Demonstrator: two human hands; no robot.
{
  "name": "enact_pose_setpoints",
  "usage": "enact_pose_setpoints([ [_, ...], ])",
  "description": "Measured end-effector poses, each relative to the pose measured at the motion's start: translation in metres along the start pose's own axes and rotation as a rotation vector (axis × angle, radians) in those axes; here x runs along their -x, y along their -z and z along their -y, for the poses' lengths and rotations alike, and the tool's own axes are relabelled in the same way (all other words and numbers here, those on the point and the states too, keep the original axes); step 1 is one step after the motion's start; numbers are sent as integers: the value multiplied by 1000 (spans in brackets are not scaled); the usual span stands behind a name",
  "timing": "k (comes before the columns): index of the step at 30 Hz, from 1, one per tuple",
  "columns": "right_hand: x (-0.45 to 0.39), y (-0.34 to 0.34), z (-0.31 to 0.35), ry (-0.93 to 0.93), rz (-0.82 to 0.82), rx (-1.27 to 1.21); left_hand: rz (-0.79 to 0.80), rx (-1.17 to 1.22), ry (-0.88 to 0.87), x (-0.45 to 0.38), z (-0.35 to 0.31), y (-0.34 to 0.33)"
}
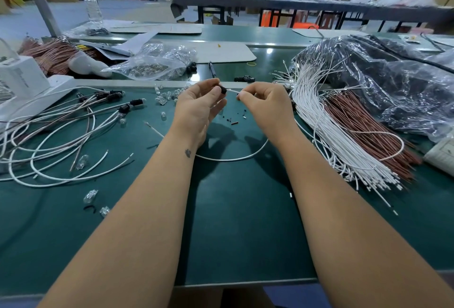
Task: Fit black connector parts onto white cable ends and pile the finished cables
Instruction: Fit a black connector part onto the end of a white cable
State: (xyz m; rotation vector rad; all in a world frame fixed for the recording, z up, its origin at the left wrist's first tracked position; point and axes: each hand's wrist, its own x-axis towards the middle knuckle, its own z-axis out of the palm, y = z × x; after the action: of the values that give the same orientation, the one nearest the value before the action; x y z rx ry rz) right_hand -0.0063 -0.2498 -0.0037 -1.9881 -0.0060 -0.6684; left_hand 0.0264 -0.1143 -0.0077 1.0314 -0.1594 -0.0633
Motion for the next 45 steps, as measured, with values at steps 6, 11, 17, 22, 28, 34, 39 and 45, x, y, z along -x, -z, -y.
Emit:
enact_pose_setpoints([
  [6, -2, 0, -1, -40, 21, -32, -23, 29, -10, -2, -1, 2],
  [11, -1, 1, -2, -25, 23, -3, -12, 79, 1, -2, -2, 2],
  [17, 1, 5, 4, -1, 102, -38, -60, 30, -9, -1, -3, 3],
  [22, 1, 7, 4, -22, 60, -64, 14, 89, 31, 3, -6, 1],
  [28, 1, 5, 2, -4, 68, -56, -8, -8, 2, 3, -4, 2],
  [34, 1, 6, 1, 23, 46, -52, 19, 23, 20, 2, -4, 2],
  [39, 1, 5, 0, 7, 30, -45, 65, 7, 8, 3, -3, 2],
  [45, 3, 0, 2, 63, 41, 87, 87, -125, -20, 6, -1, 0],
])
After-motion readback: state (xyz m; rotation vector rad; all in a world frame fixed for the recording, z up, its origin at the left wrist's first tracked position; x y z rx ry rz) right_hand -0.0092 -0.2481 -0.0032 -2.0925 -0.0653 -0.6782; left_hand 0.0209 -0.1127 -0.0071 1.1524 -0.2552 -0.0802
